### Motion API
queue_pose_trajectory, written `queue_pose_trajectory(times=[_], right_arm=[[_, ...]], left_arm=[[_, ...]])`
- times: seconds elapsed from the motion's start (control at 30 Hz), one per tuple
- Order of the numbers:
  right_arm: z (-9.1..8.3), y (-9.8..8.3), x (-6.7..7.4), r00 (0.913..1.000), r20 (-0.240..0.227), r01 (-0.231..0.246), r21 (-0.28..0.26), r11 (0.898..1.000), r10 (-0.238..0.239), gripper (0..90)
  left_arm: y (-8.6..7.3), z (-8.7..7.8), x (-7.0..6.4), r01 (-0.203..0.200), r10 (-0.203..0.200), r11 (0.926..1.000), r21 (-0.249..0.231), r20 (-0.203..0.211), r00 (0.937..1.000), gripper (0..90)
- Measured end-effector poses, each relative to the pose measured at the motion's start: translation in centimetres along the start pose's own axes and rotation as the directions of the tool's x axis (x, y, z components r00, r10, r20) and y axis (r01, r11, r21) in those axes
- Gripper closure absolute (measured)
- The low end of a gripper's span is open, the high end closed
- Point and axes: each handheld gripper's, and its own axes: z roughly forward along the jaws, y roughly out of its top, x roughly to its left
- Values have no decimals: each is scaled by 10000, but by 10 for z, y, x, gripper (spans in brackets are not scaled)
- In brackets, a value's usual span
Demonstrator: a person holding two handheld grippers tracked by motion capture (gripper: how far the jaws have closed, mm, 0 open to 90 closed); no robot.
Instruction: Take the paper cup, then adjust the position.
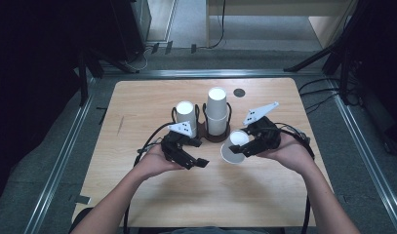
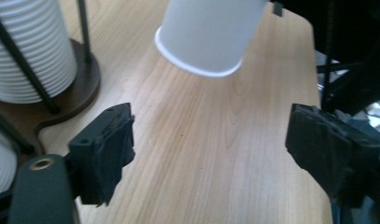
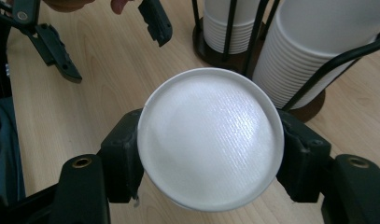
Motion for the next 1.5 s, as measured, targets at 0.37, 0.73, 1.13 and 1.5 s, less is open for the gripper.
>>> queue_pose_trajectory(times=[0.37,0.73,1.13,1.5], right_arm=[[29,-16,5,9979,-556,333,-129,9994,-339,339],[48,-19,3,9946,-1007,208,-404,9990,-248,339],[68,-8,10,9863,-1549,488,-508,9975,-562,339],[70,1,10,9793,-1950,373,-903,9952,-544,340]], left_arm=[[-11,-3,5,-15,31,9995,328,-480,9988,154],[-23,-9,17,351,-332,9991,227,-796,9963,156],[-24,-5,18,321,-293,9989,353,-771,9966,108],[-21,8,16,76,-43,9986,529,-631,9980,88]])
